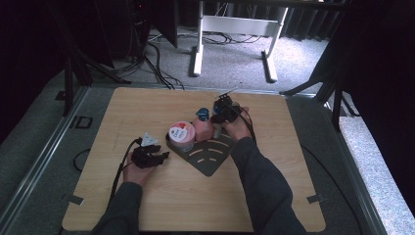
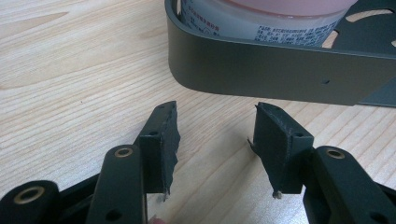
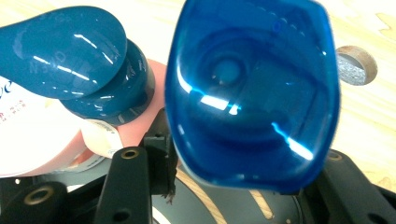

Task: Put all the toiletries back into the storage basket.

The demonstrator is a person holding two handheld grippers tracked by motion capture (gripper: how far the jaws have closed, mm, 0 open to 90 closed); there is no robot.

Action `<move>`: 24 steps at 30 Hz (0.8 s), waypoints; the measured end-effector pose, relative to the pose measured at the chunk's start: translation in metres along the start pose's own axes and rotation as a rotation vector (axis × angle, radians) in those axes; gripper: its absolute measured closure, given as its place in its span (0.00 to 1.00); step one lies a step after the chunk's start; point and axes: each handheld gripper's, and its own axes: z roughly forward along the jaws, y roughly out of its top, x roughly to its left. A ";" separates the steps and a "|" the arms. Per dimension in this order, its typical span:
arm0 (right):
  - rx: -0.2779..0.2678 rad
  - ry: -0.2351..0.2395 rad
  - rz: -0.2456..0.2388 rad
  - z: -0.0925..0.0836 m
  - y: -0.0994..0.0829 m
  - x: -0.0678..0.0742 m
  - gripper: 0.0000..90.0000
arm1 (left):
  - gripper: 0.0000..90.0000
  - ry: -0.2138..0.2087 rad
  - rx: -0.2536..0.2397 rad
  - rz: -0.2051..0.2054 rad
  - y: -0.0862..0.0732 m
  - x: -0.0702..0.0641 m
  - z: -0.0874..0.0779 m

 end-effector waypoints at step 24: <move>-0.005 -0.008 -0.033 -0.002 -0.007 0.003 0.45 | 0.56 0.000 0.000 0.000 0.000 0.000 0.000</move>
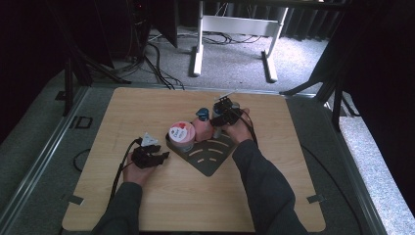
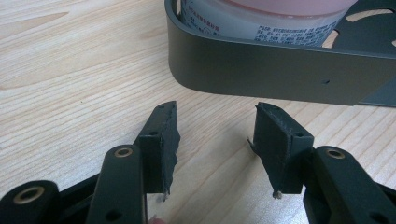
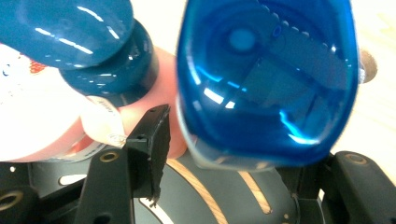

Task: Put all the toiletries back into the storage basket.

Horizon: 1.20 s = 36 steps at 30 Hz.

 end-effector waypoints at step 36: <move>-0.005 0.033 -0.089 -0.021 -0.029 -0.003 0.43 | 0.56 -0.001 0.000 -0.002 0.000 0.000 0.000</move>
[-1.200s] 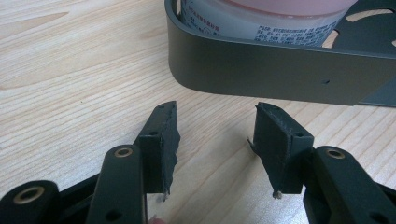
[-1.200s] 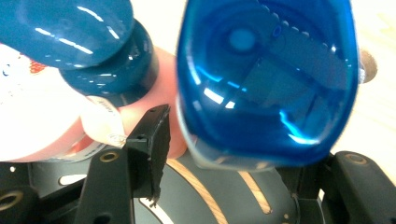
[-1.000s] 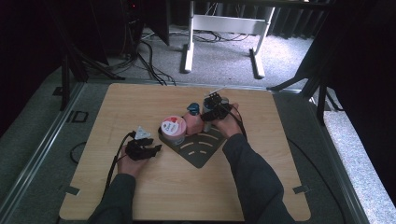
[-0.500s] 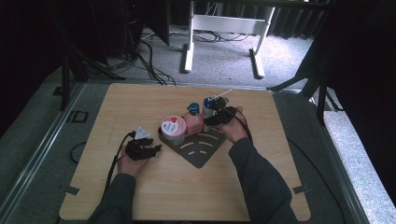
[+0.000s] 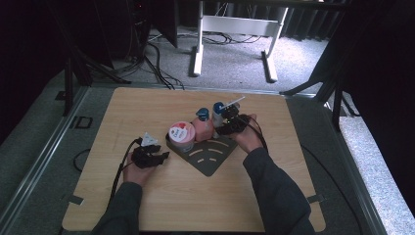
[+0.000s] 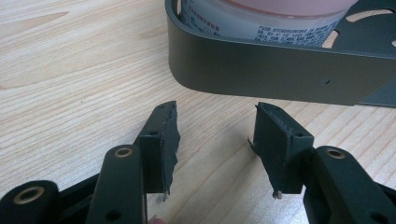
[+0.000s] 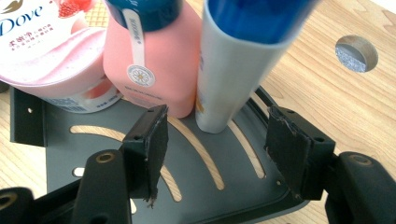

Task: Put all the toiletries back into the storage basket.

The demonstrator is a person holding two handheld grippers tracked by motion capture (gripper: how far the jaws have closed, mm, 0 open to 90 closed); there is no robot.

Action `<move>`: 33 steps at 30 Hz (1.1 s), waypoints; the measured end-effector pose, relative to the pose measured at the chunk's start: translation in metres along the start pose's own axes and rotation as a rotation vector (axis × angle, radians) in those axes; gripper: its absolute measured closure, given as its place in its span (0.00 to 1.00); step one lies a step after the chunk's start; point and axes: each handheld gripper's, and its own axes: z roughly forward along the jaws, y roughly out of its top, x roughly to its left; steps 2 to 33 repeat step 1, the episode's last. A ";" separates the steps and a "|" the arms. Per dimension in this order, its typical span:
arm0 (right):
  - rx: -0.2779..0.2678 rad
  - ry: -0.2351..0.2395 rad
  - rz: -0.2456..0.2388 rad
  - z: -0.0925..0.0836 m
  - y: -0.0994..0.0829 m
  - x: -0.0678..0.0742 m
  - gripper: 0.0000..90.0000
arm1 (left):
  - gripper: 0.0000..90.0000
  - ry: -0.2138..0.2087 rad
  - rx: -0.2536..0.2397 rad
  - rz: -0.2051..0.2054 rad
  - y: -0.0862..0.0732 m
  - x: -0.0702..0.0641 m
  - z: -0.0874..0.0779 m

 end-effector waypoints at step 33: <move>0.003 -0.001 -0.001 0.000 -0.001 -0.001 0.43 | 0.56 0.000 0.000 -0.001 0.000 0.000 0.000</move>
